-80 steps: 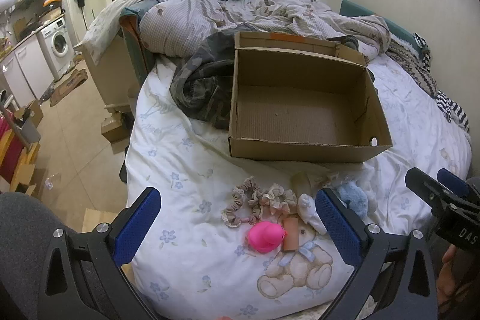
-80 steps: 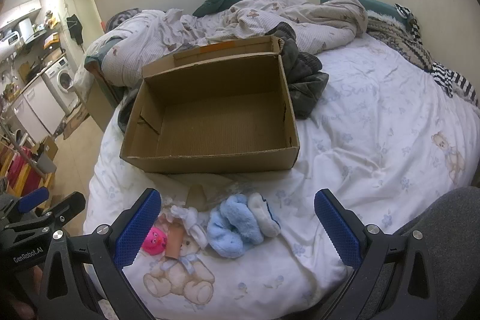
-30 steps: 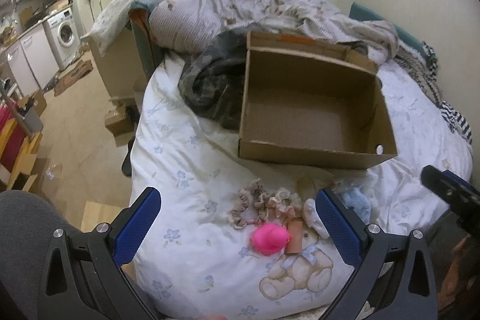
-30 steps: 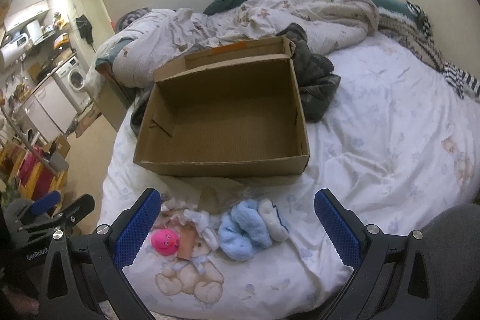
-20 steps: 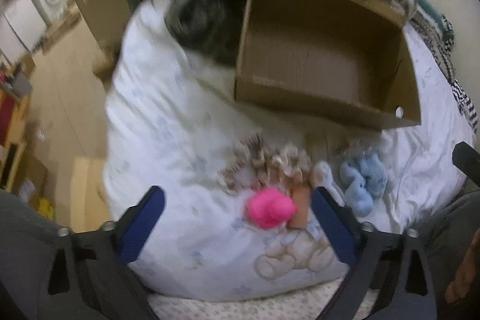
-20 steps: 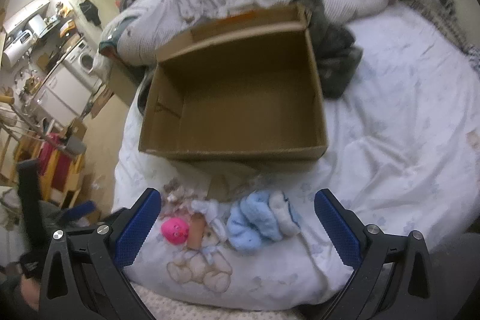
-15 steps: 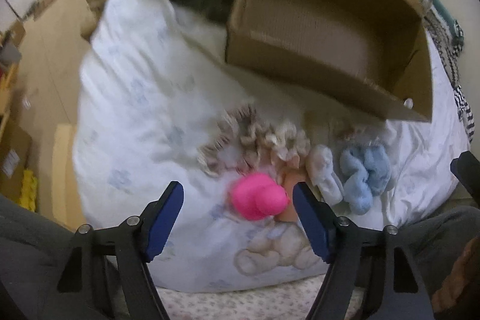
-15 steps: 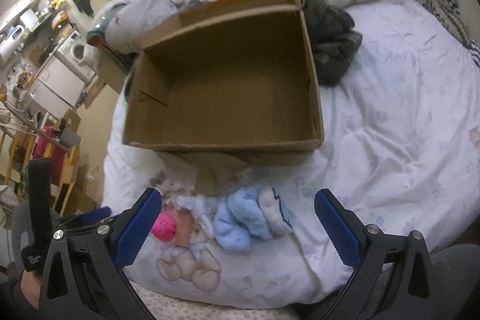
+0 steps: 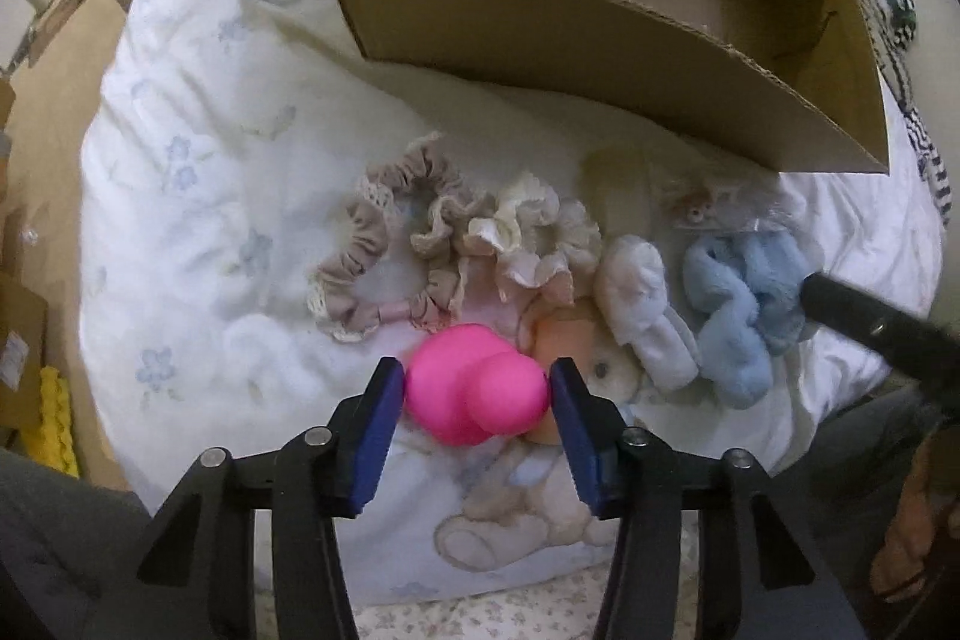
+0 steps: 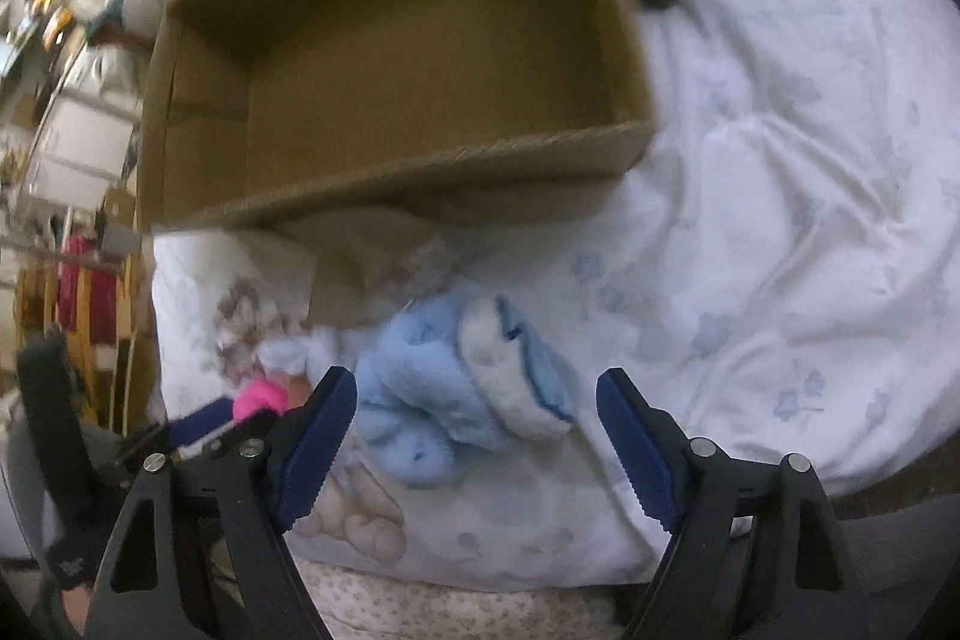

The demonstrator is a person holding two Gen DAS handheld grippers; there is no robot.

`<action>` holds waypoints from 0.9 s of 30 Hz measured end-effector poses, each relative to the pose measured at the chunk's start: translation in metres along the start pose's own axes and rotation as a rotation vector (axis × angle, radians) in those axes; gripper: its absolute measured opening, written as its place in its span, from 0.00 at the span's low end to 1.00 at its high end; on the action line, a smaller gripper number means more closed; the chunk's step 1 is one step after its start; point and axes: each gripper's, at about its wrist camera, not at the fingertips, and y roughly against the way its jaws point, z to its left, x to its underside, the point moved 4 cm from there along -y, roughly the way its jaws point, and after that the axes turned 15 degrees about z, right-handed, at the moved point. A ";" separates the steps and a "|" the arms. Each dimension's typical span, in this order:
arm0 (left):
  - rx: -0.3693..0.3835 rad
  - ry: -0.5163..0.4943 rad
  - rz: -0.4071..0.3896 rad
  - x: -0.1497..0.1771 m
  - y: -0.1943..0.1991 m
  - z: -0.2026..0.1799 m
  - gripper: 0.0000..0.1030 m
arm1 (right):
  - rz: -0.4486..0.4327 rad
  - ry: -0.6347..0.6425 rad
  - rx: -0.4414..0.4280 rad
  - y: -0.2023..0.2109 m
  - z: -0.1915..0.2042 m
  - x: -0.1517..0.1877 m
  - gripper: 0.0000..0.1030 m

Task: Organize soft objects
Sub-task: 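Grasp the pink rubber duck with left tool while right tool grasps the light-blue socks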

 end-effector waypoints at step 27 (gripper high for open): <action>-0.020 0.035 -0.238 0.009 0.093 0.019 0.44 | -0.092 0.180 0.003 0.077 0.028 0.037 0.36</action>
